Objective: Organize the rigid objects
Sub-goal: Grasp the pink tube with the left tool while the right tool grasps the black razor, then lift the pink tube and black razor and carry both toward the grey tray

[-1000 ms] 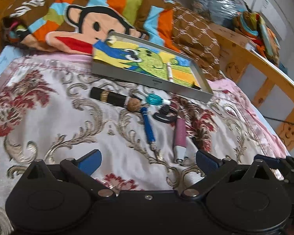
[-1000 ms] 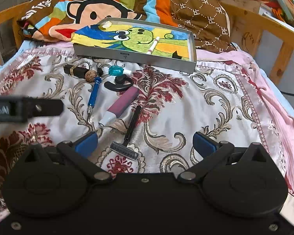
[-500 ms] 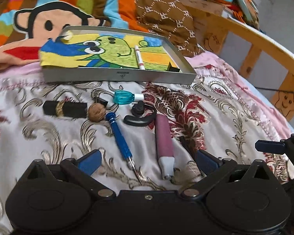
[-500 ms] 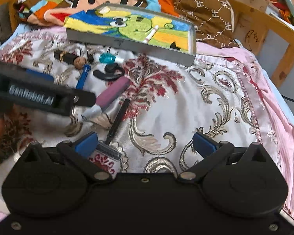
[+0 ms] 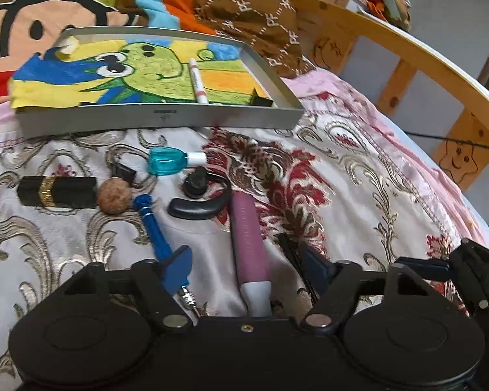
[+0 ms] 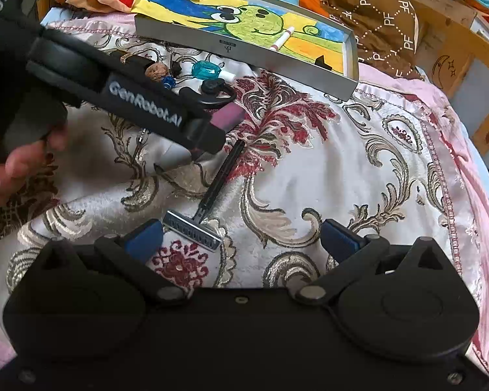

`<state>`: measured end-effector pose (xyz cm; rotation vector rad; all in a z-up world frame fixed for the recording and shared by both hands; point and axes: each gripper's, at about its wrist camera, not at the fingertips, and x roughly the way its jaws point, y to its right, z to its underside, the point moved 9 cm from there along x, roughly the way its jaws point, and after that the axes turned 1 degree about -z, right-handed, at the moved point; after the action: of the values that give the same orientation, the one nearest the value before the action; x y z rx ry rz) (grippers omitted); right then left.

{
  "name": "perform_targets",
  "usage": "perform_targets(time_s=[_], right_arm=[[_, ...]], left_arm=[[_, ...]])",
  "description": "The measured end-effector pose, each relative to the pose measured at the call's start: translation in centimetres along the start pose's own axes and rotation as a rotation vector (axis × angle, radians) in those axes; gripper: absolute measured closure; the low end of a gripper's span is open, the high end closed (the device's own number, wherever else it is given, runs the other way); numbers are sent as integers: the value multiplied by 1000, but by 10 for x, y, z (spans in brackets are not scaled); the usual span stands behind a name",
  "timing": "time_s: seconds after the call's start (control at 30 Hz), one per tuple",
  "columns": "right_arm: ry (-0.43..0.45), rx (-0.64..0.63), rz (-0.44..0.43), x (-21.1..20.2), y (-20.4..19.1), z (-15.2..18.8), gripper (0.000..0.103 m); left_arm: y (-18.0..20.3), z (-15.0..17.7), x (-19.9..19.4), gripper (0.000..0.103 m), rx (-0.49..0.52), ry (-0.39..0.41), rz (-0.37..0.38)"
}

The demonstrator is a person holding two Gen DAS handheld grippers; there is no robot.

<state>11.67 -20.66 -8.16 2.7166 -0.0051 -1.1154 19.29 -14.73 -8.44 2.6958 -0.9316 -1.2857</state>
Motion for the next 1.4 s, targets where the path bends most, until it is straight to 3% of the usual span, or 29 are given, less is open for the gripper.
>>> perform_targets(time_s=[0.13,0.2,0.4,0.6,0.77,1.0,1.3,1.4], right_arm=[[-6,-7,-41,4,-5,1,21],[-8,-11,-57,5,-7,0,35],[-13,3,-106,9,-14,0,49],[-6,5,-146,13,-17,-3,69],[5,-3,-147,15,-17,-6,73],[36,-40,-120,11,-20,-7,71],[50,-90,-111,13,-26,-12,70],[48,-98,-124,12,-28,-11,78]], left_arm=[[4,4,9,51,19,-25,16],[5,5,13,56,19,-38,19],[4,6,19,73,21,-61,-2],[-3,9,16,77,-63,-73,-3],[-7,15,8,78,-112,-54,-13],[-17,18,0,78,-192,-40,-2],[-18,20,-1,78,-202,-27,-1],[-19,20,-3,78,-213,-21,2]])
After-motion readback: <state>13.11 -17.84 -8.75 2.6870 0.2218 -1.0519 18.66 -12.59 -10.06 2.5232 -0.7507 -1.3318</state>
